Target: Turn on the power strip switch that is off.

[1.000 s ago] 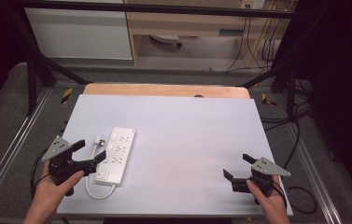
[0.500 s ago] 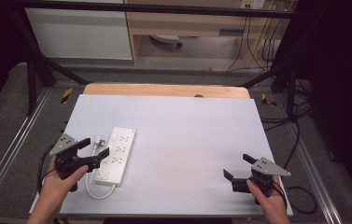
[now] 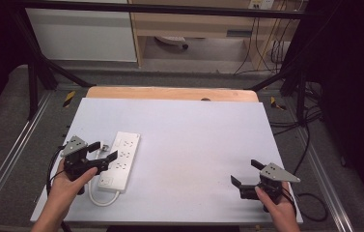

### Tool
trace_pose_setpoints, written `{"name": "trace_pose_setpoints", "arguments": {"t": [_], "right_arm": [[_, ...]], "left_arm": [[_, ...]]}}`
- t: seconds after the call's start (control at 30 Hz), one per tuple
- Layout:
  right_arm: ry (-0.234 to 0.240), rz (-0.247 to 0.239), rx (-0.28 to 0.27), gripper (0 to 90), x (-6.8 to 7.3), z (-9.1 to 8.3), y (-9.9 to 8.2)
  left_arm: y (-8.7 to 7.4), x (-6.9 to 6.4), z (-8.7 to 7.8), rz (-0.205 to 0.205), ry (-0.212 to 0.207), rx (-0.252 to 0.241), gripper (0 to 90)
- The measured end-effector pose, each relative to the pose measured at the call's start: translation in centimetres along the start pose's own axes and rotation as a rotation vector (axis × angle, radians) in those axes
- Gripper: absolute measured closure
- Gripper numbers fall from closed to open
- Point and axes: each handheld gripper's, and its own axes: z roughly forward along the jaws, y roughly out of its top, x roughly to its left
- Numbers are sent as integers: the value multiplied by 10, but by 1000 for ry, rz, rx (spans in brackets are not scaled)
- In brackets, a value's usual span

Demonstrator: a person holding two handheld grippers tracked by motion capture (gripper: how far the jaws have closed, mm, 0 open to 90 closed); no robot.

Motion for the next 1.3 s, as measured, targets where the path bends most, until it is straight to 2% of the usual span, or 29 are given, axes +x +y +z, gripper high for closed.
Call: {"name": "trace_pose_setpoints", "arguments": {"t": [0.1, 0.43, 0.53, 0.67, 0.97, 1.17, 1.3], "right_arm": [[3, -1, 2, 32, 0, 0, 0], [2, -3, 3, 32, 0, 1, 0], [2, -3, 4, 32, 0, 1, 0], [3, -4, 4, 32, 0, 1, 0], [7, 0, 12, 32, -1, 3, -1], [6, -5, 15, 33, 0, 3, -1], [6, -7, 16, 33, 0, 3, -1]], "left_arm": [[0, 0, 1, 5, 5, 5, 295], [1, 2, 6, 9, 1, 32, 441], [1, 3, 9, -2, 2, 42, 487], [-2, 6, 10, -17, 23, 54, 568], [-5, 12, 9, -37, 29, 61, 675], [-9, 18, 11, -63, 3, 88, 748], [-11, 20, 13, -65, -12, 106, 792]]}}
